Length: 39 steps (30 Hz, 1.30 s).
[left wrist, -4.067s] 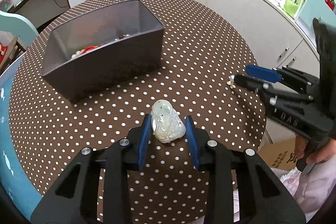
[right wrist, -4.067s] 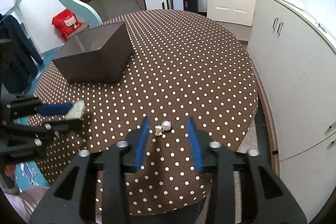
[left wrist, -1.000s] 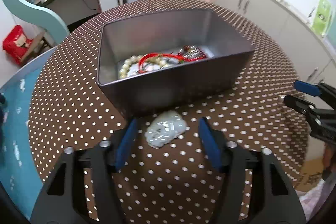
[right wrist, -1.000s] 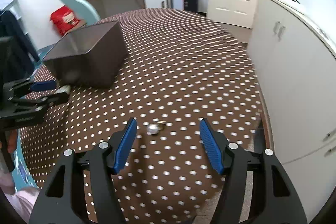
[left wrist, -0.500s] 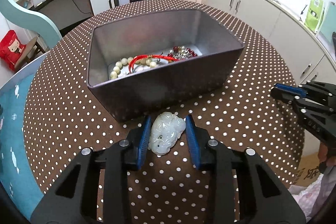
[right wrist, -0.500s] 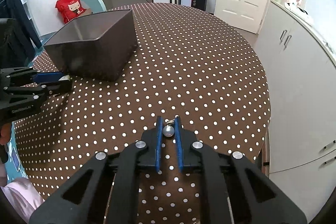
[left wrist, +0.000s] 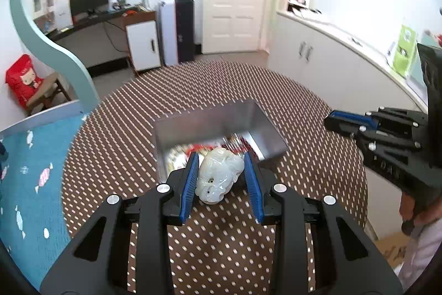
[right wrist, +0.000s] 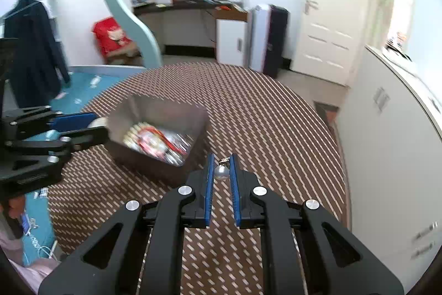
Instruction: Organize jewelry
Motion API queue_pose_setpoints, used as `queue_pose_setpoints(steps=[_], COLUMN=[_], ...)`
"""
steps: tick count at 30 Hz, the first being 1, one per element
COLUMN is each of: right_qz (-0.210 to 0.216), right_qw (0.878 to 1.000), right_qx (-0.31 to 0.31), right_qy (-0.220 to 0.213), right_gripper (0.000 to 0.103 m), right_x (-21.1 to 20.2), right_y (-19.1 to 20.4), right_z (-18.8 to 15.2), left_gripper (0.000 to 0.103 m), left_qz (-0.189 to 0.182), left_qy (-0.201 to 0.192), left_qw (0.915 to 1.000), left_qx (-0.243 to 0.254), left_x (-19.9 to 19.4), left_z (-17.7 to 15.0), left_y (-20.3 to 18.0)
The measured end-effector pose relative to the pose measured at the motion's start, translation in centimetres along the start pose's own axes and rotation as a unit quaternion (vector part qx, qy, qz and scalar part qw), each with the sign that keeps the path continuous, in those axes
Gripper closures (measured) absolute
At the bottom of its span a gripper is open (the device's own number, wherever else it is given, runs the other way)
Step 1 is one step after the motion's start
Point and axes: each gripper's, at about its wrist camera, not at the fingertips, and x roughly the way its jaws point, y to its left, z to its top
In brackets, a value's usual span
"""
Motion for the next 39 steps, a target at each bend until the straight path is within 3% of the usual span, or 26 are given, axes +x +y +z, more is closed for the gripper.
queue_pose_setpoints(steps=[7, 13, 15, 16, 17, 18, 21, 24, 29, 31, 35, 39], right_qz=[0.068, 0.089, 0.091, 0.085, 0.074, 0.070, 0.054, 0.024, -0.004, -0.009, -0.038, -0.069], right_qw=[0.997, 0.995, 0.994, 0.995, 0.996, 0.997, 0.998, 0.999, 0.996, 0.993, 0.985, 0.980], right_qx=[-0.018, -0.020, -0.013, -0.011, -0.009, -0.008, 0.008, 0.021, 0.040, 0.040, 0.039, 0.034], right_qy=[0.016, 0.049, 0.052, 0.051, 0.048, 0.045, 0.032, 0.004, -0.080, -0.114, -0.164, -0.185], right_gripper=[0.093, 0.091, 0.076, 0.057, 0.046, 0.046, 0.044, 0.035, 0.013, 0.008, 0.007, 0.007], right_x=[3.7, 6.1, 6.5, 6.5, 6.4, 6.2, 5.0, 2.9, -2.9, -5.6, -10.0, -12.4], right_y=[2.5, 3.2, 3.0, 3.1, 3.0, 3.0, 2.5, 2.2, 2.5, 3.1, 3.9, 4.5], right_z=[2.4, 2.3, 2.4, 2.4, 2.5, 2.4, 2.8, 3.2, 4.1, 4.3, 3.9, 3.2], left_gripper=[0.070, 0.069, 0.069, 0.069, 0.069, 0.068, 0.047, 0.046, 0.045, 0.039, 0.039, 0.039], left_qz=[0.007, 0.002, 0.002, 0.007, 0.012, 0.011, 0.033, 0.050, 0.092, 0.111, 0.117, 0.126], left_qy=[0.012, 0.041, 0.048, 0.050, 0.053, 0.055, 0.051, 0.030, -0.052, -0.083, -0.128, -0.157], left_qw=[0.9996, 0.9984, 0.9979, 0.9978, 0.9976, 0.9974, 0.9971, 0.9972, 0.9929, 0.9891, 0.9831, 0.9783], left_qx=[-0.026, -0.038, -0.042, -0.044, -0.045, -0.045, -0.047, -0.047, -0.056, -0.050, -0.057, -0.049], left_x=[2.3, 5.3, 5.9, 6.1, 6.2, 6.3, 5.6, 3.9, -2.6, -5.1, -9.6, -12.5], left_z=[2.3, 2.9, 2.6, 2.7, 2.7, 2.8, 3.1, 3.4, 4.3, 4.5, 4.4, 4.1], left_y=[1.8, 3.0, 3.3, 3.3, 3.3, 3.3, 3.3, 2.7, 1.1, 0.1, -1.2, -2.6])
